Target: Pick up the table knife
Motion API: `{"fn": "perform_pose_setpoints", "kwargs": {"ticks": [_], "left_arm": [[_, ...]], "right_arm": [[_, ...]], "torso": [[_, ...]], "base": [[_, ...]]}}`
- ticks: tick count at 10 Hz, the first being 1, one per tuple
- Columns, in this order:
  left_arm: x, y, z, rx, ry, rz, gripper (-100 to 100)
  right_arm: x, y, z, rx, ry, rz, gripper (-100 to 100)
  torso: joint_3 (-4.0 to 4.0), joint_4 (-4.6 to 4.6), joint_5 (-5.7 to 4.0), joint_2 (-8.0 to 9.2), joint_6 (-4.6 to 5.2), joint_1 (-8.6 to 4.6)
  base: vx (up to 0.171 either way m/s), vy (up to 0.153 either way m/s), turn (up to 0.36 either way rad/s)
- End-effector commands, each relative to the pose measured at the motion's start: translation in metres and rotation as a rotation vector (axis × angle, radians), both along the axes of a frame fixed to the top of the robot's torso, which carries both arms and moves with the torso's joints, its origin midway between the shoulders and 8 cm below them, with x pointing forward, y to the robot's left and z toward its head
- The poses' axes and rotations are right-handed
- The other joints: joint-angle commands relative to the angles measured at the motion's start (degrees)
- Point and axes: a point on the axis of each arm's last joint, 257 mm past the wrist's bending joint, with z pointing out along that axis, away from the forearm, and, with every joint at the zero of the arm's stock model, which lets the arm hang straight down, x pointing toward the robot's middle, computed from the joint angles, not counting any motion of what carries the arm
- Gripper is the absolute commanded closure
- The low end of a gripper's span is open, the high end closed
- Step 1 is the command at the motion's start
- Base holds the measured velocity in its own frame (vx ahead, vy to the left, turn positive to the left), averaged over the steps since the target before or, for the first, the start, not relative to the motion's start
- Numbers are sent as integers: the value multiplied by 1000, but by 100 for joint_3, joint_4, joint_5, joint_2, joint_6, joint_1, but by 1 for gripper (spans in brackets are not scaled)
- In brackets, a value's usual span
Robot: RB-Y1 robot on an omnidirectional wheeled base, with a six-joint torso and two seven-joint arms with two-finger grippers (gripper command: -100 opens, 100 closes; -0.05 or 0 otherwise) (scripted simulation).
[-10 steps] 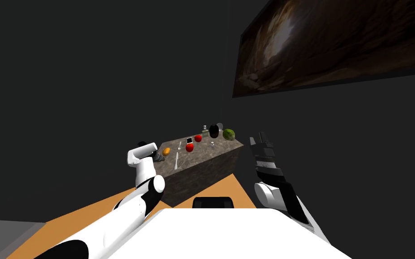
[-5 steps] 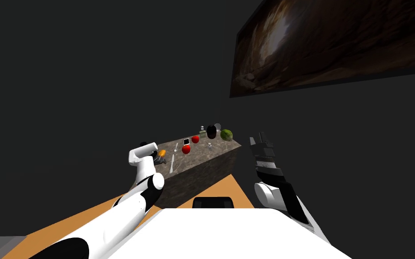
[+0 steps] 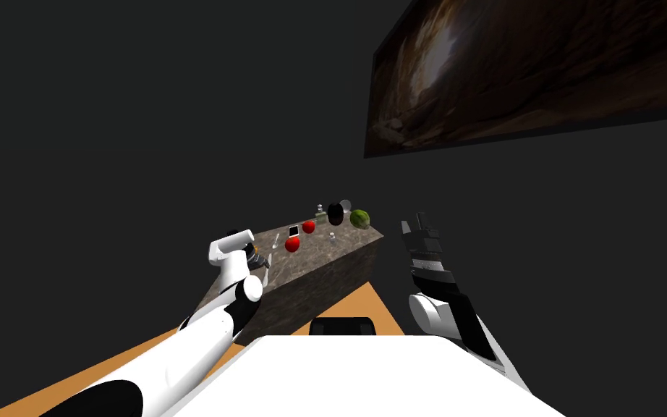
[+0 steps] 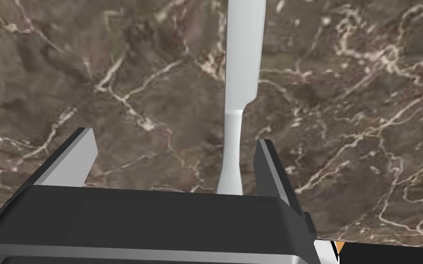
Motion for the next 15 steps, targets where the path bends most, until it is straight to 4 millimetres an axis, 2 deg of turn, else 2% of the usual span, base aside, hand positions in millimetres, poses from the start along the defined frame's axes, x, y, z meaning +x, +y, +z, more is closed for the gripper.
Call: {"fn": "perform_pose_setpoints", "kwargs": {"ticks": [1,4,5,6,8,9,10,14,15], "left_arm": [[-7,-10,-6,-35,37,32,-100],[-11,-13,-7,-51,55,47,-100],[-12,-14,-8,-53,57,50,0],[-14,-15,-20,-53,57,41,-100],[-16,-17,-33,-53,57,32,-100],[-17,-16,-29,-54,59,36,-100],[-17,-16,-30,-53,57,35,100],[-16,-16,-30,-53,57,35,100],[-16,-16,-30,-53,57,35,0]], "right_arm": [[0,0,0,0,0,0,0],[0,0,0,0,0,0,0],[0,0,0,0,0,0,0],[0,0,0,0,0,0,0],[0,0,0,0,0,0,0],[0,0,0,0,0,0,0],[0,0,0,0,0,0,0],[0,0,0,0,0,0,0],[0,0,0,0,0,0,0]], "torso": [[0,0,0,0,0,0],[5,2,3,9,-1,16],[10,4,4,18,-2,21],[14,6,5,25,-3,25],[10,4,6,17,-3,28],[9,3,6,17,-4,25],[14,5,5,25,-2,25],[16,5,8,29,-4,33],[16,5,8,29,-4,34]], "base": [[70,-47,-38],[41,-22,-26],[0,0,0],[26,-5,63],[39,-8,50],[5,-10,22],[0,0,0],[0,0,0],[0,0,0]]}}
